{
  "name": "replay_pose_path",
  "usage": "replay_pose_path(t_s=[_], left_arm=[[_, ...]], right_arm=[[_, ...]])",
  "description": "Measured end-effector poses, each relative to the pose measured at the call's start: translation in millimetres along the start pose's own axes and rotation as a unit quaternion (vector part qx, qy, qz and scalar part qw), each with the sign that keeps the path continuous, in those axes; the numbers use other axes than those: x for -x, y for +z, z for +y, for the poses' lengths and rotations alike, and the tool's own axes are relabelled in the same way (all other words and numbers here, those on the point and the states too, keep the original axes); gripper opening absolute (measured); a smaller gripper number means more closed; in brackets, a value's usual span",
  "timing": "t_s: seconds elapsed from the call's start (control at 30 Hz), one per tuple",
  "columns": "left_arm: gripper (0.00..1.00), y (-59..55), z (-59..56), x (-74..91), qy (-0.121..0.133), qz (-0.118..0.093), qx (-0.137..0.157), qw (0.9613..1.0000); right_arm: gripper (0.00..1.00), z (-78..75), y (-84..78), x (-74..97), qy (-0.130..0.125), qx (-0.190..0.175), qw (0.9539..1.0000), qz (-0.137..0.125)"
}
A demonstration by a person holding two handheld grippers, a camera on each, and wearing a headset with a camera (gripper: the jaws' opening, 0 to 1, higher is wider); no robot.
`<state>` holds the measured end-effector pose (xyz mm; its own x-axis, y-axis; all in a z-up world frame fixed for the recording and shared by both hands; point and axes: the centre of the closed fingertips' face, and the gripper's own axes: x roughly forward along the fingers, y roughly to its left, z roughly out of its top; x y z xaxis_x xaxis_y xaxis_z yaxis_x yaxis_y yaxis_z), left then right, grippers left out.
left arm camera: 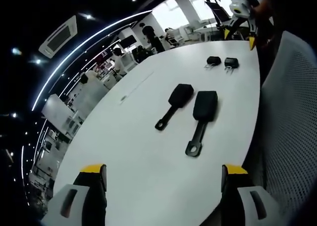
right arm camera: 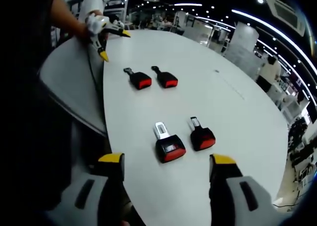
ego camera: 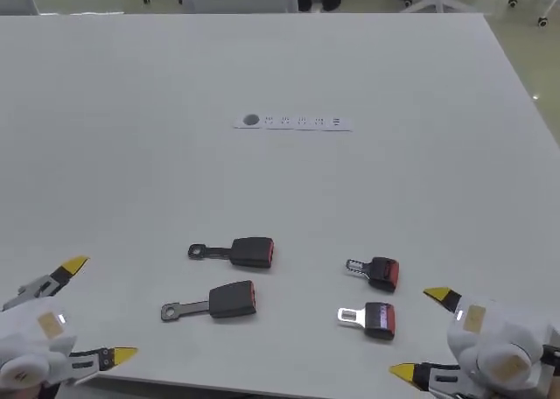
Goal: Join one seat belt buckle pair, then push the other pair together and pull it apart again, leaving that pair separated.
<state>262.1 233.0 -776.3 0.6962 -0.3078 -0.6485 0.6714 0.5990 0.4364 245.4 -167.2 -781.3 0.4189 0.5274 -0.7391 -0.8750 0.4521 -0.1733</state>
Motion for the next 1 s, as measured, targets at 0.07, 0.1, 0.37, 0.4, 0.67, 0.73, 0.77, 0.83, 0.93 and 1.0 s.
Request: replay_pose_path(t_s=[0.07,0.1,0.37,0.4,0.67,0.73,0.77,0.83,0.93,1.0], left_arm=[[0.97,9.0,-6.6,-4.6,-0.015,-0.007,0.005,0.9998],[0.97,12.4,-8.7,-6.5,-0.020,-0.008,0.005,0.9998],[0.90,33.1,-28.6,-31.3,-0.076,-0.007,0.028,0.9966],[0.90,36.5,-29.6,-34.6,-0.081,-0.009,0.030,0.9962],[0.89,55.9,-43.6,-48.4,-0.117,-0.001,0.017,0.9930],[0.88,57.3,-44.8,-51.2,-0.122,0.002,0.015,0.9924],[0.88,59.4,-45.5,-53.5,-0.125,0.001,0.013,0.9921],[0.87,62.0,-47.8,-57.4,-0.133,0.004,0.014,0.9911],[0.83,64.3,-52.1,-62.2,-0.147,0.014,0.015,0.9890],[0.79,68.1,-54.3,-64.9,-0.153,0.014,0.009,0.9881]], right_arm=[[0.70,1.8,-1.9,-1.6,0.011,0.000,0.9999,0.001],[0.67,2.3,-2.8,-1.9,0.015,0.000,0.9999,0.003],[0.67,-2.8,-6.4,-4.8,0.026,0.013,0.9995,0.008],[0.67,-3.3,-7.5,-6.1,0.029,0.015,0.9994,0.009],[0.68,-8.4,-9.1,-15.2,0.040,0.034,0.9985,0.016],[0.67,-8.9,-8.0,-17.5,0.045,0.034,0.9983,0.017],[0.67,-9.3,-7.0,-18.2,0.045,0.035,0.9982,0.017],[0.66,-9.4,-6.1,-20.7,0.052,0.035,0.9979,0.018],[0.64,-8.4,-6.1,-24.3,0.061,0.040,0.9971,0.021],[0.63,-8.7,-6.2,-27.5,0.066,0.042,0.9967,0.022]])
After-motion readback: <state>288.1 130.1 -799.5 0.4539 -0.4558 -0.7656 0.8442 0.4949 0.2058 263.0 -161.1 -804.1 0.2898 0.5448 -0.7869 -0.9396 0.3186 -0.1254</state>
